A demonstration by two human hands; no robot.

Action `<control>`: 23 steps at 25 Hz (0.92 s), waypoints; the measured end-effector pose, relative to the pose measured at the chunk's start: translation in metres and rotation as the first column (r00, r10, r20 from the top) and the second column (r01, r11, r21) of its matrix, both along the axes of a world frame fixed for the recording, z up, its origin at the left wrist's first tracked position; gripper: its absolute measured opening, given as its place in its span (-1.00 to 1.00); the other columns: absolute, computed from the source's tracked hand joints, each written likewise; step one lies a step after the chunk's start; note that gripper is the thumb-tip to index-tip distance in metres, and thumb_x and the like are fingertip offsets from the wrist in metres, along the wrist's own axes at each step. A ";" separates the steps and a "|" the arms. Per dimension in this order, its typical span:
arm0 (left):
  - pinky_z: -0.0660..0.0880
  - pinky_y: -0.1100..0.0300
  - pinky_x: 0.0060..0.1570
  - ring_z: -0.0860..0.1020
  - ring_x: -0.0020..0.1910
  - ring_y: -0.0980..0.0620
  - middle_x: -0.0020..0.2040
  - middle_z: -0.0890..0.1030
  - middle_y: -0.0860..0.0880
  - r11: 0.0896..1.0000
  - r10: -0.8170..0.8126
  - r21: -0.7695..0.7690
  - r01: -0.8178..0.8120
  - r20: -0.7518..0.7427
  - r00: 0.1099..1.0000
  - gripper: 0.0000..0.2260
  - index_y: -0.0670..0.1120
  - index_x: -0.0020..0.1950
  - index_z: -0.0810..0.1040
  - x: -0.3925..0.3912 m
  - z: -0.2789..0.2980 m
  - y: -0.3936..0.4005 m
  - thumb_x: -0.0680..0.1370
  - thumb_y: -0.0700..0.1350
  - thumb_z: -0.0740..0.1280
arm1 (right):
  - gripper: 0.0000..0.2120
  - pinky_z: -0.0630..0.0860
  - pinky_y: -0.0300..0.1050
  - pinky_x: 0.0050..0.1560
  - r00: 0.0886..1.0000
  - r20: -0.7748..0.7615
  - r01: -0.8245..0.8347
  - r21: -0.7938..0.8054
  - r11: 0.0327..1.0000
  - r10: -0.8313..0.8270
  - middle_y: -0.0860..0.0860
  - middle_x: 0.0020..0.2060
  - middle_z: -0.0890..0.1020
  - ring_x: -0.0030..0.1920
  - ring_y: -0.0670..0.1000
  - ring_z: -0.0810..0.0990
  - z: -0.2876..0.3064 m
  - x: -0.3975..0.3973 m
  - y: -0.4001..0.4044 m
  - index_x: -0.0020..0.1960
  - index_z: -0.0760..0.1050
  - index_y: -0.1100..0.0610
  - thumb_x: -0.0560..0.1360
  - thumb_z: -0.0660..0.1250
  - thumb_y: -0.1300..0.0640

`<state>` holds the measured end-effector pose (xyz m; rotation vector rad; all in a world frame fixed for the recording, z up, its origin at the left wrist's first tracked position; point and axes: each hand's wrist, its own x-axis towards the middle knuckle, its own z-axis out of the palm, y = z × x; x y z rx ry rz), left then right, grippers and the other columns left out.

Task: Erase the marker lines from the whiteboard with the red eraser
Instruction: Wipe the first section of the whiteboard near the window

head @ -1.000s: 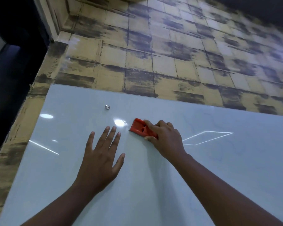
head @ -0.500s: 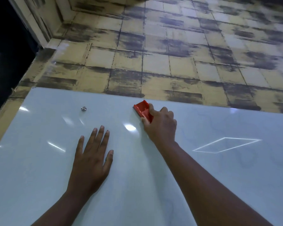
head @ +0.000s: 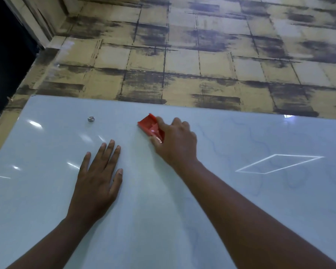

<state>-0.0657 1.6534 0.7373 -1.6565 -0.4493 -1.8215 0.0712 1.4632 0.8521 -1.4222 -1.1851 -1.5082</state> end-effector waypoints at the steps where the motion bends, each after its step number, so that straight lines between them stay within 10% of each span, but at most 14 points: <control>1: 0.08 -0.18 0.67 0.15 0.72 -0.03 0.74 0.16 -0.02 1.000 -0.004 -0.003 0.004 0.003 1.000 -0.44 -0.08 0.73 0.20 0.000 0.000 0.000 0.72 0.05 0.04 | -0.38 0.52 0.04 0.06 1.000 -0.030 -0.001 0.036 0.999 0.002 0.09 0.11 0.52 0.15 0.15 0.48 0.003 0.014 -0.008 0.57 0.30 -0.13 0.55 0.30 -0.24; 14: 0.05 -0.19 0.67 0.13 0.72 -0.05 0.74 0.17 -0.06 1.000 -0.002 -0.018 0.002 0.016 1.000 -0.42 -0.12 0.72 0.21 0.003 -0.003 -0.001 0.71 0.05 0.05 | -0.34 0.46 -0.04 -0.13 0.942 -0.336 0.135 0.300 0.944 -0.029 0.07 -0.12 0.49 -0.01 0.18 0.58 -0.029 0.104 -0.072 0.53 0.41 0.00 0.52 0.37 -0.26; 23: 0.08 -0.24 0.66 0.11 0.73 -0.08 0.74 0.13 -0.08 1.000 0.006 -0.015 -0.006 -0.029 1.000 -0.41 -0.13 0.73 0.18 -0.001 -0.007 0.000 0.72 0.07 0.03 | -0.38 0.52 -0.10 -0.32 0.996 0.063 0.059 0.135 0.989 -0.068 -0.01 -0.19 0.47 -0.19 0.00 0.47 -0.097 0.011 0.008 0.47 0.48 0.04 0.48 0.38 -0.20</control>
